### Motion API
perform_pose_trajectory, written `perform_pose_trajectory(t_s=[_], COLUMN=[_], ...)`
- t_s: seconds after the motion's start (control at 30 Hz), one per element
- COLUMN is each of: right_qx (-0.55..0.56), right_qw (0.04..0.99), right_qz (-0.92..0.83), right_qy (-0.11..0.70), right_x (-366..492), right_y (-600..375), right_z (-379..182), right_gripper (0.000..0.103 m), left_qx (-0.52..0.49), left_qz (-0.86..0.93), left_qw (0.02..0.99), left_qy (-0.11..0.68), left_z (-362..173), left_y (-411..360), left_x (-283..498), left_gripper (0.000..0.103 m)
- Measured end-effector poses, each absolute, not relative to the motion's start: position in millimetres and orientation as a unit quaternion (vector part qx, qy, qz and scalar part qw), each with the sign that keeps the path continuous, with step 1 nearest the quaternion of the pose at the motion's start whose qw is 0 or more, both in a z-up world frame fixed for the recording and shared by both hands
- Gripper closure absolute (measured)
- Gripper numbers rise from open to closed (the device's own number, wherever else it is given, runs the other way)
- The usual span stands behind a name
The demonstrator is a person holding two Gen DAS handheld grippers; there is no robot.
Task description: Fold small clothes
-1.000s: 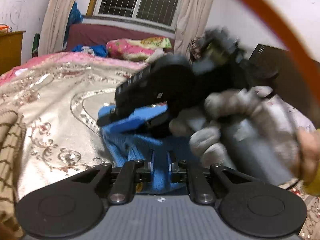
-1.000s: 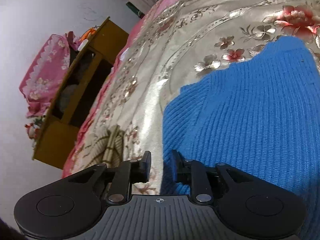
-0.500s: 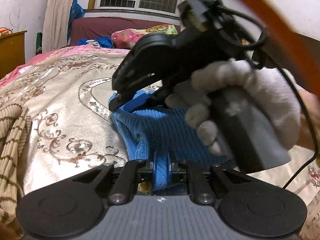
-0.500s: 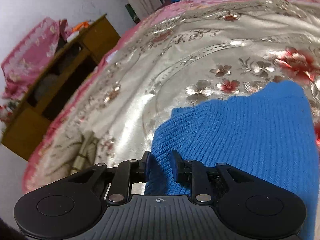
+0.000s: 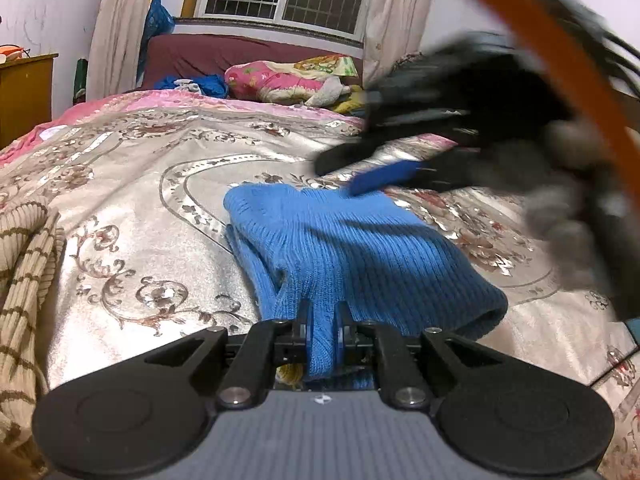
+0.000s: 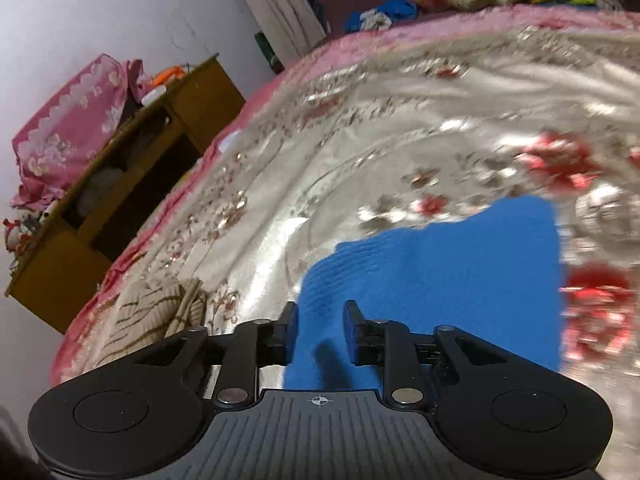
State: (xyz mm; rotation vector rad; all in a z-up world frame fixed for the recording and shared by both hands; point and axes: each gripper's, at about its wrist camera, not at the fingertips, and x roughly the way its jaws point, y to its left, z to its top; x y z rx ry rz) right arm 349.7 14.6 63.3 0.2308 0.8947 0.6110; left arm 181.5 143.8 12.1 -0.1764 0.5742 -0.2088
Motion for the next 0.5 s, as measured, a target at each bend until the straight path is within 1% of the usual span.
perform_pose_trajectory(t_s=[0.03, 0.1, 0.13, 0.17, 0.3, 0.33, 0.4, 0.47, 0.5], right_qx=[0.112, 0.114, 0.115, 0.116, 0.123, 0.127, 0.137, 0.151, 0.160], right_qw=[0.854, 0.860, 0.862, 0.863, 0.865, 0.865, 0.862, 0.857, 0.853], right_qz=[0.286, 0.276, 0.267, 0.260, 0.229, 0.225, 0.219, 0.218, 0.221], right_qy=[0.420, 0.415, 0.414, 0.417, 0.428, 0.431, 0.436, 0.443, 0.445], right_x=[342, 329, 322, 317, 299, 297, 295, 297, 299], right_y=[1, -23, -37, -47, -81, -87, -93, -96, -97], right_z=[70, 77, 78, 78, 67, 63, 53, 44, 39], right_gripper=[0.068, 0.068, 0.066, 0.063, 0.059, 0.056, 0.054, 0.049, 0.047], left_qx=[-0.088, -0.096, -0.100, -0.104, -0.117, -0.127, -0.143, -0.159, -0.170], left_qz=[-0.102, -0.104, -0.105, -0.106, -0.108, -0.110, -0.112, -0.110, -0.110], left_qw=[0.950, 0.948, 0.947, 0.947, 0.947, 0.946, 0.945, 0.944, 0.943], left_qy=[0.283, 0.285, 0.286, 0.285, 0.278, 0.276, 0.271, 0.266, 0.266], left_z=[13, 13, 13, 14, 19, 20, 23, 28, 28], left_y=[145, 147, 148, 149, 152, 153, 157, 160, 163], left_x=[182, 183, 183, 182, 177, 177, 177, 178, 181], left_gripper=[0.084, 0.084, 0.084, 0.084, 0.084, 0.083, 0.081, 0.072, 0.069])
